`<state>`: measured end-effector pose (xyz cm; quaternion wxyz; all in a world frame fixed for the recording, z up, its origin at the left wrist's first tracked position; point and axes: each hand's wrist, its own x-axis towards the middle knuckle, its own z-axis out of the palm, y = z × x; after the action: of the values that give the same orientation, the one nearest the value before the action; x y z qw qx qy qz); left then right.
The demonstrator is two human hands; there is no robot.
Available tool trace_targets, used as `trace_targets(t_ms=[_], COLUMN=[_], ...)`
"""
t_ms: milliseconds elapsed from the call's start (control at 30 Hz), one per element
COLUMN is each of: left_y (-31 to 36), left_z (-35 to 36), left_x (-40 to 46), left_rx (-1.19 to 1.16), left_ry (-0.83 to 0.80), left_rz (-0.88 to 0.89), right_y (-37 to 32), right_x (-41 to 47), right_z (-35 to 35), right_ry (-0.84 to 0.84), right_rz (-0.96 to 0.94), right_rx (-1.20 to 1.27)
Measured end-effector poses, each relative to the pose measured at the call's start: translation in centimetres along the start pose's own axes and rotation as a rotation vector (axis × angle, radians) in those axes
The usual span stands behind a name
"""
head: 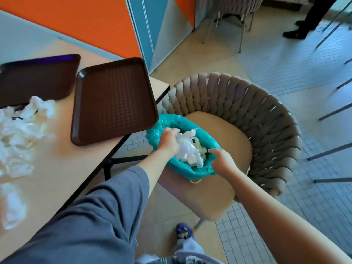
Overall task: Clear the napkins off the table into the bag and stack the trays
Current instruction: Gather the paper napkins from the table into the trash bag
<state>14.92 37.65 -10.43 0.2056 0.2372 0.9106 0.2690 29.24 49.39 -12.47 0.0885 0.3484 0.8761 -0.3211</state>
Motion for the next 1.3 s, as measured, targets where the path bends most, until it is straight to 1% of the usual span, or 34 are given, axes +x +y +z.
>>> trace_targets(t_ms=[167, 300, 433, 533, 600, 733, 833, 933, 1067, 1200, 1300], left_y=[-1.5, -3.0, -5.4, -7.8, -10.1, -15.1, -19.1, -23.2, -29.2, -36.6, -41.2], left_z=[-0.8, -2.6, -5.3, -7.9, -10.0, -14.0, -16.7, -19.1, -21.9, -23.5, -24.6], left_x=[-1.1, -2.7, -5.5, -8.0, -9.9, -13.6, -16.5, -19.7, -24.8, -29.8, -32.8], left_rx=[0.011, -0.051, -0.059, -0.065, -0.075, -0.021, -0.012, 0.014, 0.012, 0.071, 0.132], left_ry=[0.073, 0.169, 0.31, 0.397, 0.457, 0.531, 0.574, 0.577, 0.607, 0.578, 0.602], left_rz=[-0.047, -0.084, -0.082, -0.08, -0.108, -0.202, -0.266, -0.336, -0.454, -0.56, -0.656], right_y=[-0.6, -2.5, -6.1, -10.0, -13.3, -19.7, -24.1, -27.8, -32.4, -36.8, -39.2], right_x=[-0.3, -0.3, -0.7, -1.1, -1.7, -3.2, -4.8, -6.6, -10.0, -13.3, -14.5], right_z=[-0.3, 0.3, 1.7, 3.2, 4.5, 7.8, 10.8, 14.2, 19.3, 24.2, 27.0], right_ry=[0.024, 0.041, 0.071, 0.089, 0.071, 0.023, -0.036, -0.124, -0.209, -0.306, -0.311], right_rz=[-0.038, -0.088, -0.203, -0.324, -0.405, -0.568, -0.625, -0.667, -0.75, -0.837, -0.908], right_rx=[-0.001, 0.027, 0.065, 0.044, 0.031, 0.063, 0.053, 0.041, -0.042, -0.136, -0.266])
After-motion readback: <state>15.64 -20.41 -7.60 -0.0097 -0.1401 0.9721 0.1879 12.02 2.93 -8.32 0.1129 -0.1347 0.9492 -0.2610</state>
